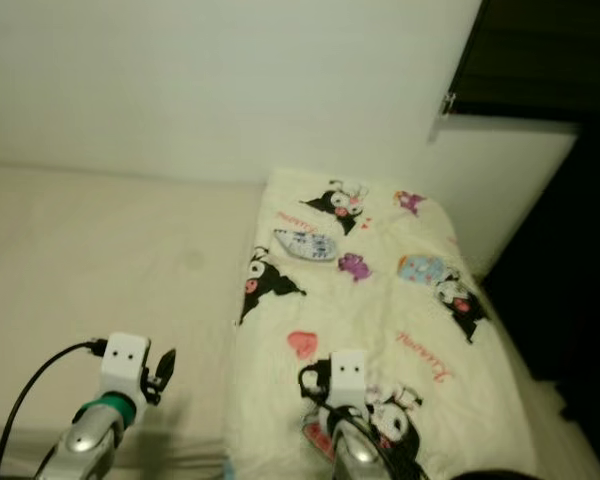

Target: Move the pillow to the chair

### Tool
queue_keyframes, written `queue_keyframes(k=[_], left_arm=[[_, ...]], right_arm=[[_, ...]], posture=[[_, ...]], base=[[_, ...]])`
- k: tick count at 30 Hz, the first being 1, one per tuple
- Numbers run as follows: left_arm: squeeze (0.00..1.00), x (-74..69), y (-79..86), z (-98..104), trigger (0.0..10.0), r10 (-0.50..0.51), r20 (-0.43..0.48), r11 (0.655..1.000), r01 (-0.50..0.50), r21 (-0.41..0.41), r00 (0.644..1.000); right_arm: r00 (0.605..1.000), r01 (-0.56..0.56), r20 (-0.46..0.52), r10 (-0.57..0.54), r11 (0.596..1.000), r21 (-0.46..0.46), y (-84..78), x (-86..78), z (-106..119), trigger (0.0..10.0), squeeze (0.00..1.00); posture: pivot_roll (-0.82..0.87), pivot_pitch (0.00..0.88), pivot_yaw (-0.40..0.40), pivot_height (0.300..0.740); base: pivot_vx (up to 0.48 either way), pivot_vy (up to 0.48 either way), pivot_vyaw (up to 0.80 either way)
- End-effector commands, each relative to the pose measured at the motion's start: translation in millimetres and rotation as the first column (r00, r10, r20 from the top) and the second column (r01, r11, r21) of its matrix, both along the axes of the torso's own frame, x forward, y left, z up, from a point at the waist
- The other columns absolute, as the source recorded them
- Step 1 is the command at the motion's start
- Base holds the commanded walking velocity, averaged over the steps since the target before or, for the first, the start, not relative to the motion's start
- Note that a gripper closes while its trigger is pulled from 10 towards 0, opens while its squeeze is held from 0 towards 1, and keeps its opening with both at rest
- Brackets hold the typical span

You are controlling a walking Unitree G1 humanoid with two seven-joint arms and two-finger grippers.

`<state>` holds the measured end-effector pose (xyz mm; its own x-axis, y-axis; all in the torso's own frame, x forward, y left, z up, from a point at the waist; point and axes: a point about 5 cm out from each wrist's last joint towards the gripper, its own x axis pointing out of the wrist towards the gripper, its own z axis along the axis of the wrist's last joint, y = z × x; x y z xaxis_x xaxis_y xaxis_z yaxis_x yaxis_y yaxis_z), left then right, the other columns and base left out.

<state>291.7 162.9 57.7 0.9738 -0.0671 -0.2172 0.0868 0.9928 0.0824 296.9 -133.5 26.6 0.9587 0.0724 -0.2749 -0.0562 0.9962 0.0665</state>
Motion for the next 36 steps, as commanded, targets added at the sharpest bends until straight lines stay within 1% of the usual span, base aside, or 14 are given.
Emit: queue_keyframes(k=[1,9,15,16,17,18,19,23,27,28,32,36], left_arm=[[0.00,-5.1,2.5,-7.3,10.0,0.006,-0.030,1.000,-0.006,0.011,1.000],[0.00,-7.8,2.6,-8.7,10.0,0.006,-0.035,1.000,-0.006,0.012,0.999],[0.00,-7.5,2.4,-9.1,10.0,-0.003,-0.040,1.000,0.004,0.022,0.999],[0.00,-7.3,7.4,-10.4,10.0,0.023,-0.051,0.998,-0.020,0.063,0.998],[0.00,-7.0,12.6,-11.6,10.0,0.057,-0.060,0.996,-0.053,0.067,0.997],[0.00,-7.0,12.6,-11.6,10.0,0.057,-0.060,0.996,-0.053,0.067,0.997],[0.00,-6.8,16.4,-12.2,10.0,0.077,-0.067,0.995,-0.072,0.073,0.995],[0.00,-6.3,18.7,-12.2,10.0,0.075,-0.075,0.994,-0.069,0.085,0.994],[0.00,-5.9,18.6,-12.4,10.0,0.060,-0.085,0.995,-0.054,0.081,0.995],[0.00,-5.6,17.1,-14.4,10.0,0.053,-0.104,0.997,-0.046,0.069,0.993],[0.00,-5.8,13.6,-16.8,10.0,0.033,-0.122,0.997,-0.025,0.069,0.992],[0.00,-6.8,0.2,-23.9,10.0,-0.065,-0.155,0.994,0.078,0.079,0.986]], right_arm=[[1.000,0.001,-0.026,-0.001,1.000,-0.003,-0.8,-3.8,-5.3,10.0,0.00],[1.000,-0.006,-0.027,0.006,1.000,-0.002,1.4,-4.1,-5.1,10.0,0.00],[1.000,0.001,-0.030,-0.001,1.000,-0.003,-0.5,-5.7,-6.3,10.0,0.00],[1.000,0.007,-0.030,-0.007,1.000,-0.002,-1.2,-6.3,-6.6,10.0,0.00],[0.999,0.014,-0.030,-0.014,1.000,0.000,-1.6,-6.8,-6.8,10.0,0.00],[0.999,0.014,-0.030,-0.014,1.000,0.000,-1.6,-6.8,-6.8,10.0,0.00],[0.999,0.019,-0.029,-0.019,1.000,0.001,-2.0,-7.4,-7.0,10.0,0.00],[0.999,0.026,-0.029,-0.026,1.000,0.003,-3.0,-8.7,-7.5,10.0,0.00],[0.999,0.030,-0.030,-0.030,1.000,0.005,-3.4,-10.0,-8.1,10.0,0.00],[0.999,0.033,-0.031,-0.033,0.999,0.005,-3.6,-10.3,-8.3,10.0,0.00],[0.999,0.035,-0.034,-0.035,0.999,0.005,-3.9,-10.4,-8.5,10.0,0.00],[0.996,0.062,-0.063,-0.061,0.998,0.013,-7.8,-14.2,-13.6,10.0,0.00]], posture=[[-0.04,0.034,0.012,0.740],[-0.04,0.030,0.014,0.740],[-0.04,0.033,0.025,0.740],[-0.05,0.035,0.035,0.740],[-0.05,0.035,0.035,0.740],[-0.05,0.035,0.035,0.740],[-0.05,0.036,0.041,0.740],[-0.05,0.040,0.048,0.740],[-0.05,0.044,0.051,0.740],[-0.05,0.048,0.052,0.740],[-0.05,0.052,0.051,0.740],[-0.05,0.059,0.047,0.740]], base=[[0.000,0.345,0.00],[0.000,0.353,0.00],[0.000,0.346,0.00],[0.000,0.000,0.00],[0.000,-0.398,0.00],[0.000,-0.398,0.00],[0.000,-0.442,0.00],[0.000,-0.448,0.00],[0.000,-0.452,0.00],[0.000,0.000,0.00],[0.000,0.000,0.00],[0.000,0.000,0.00]])
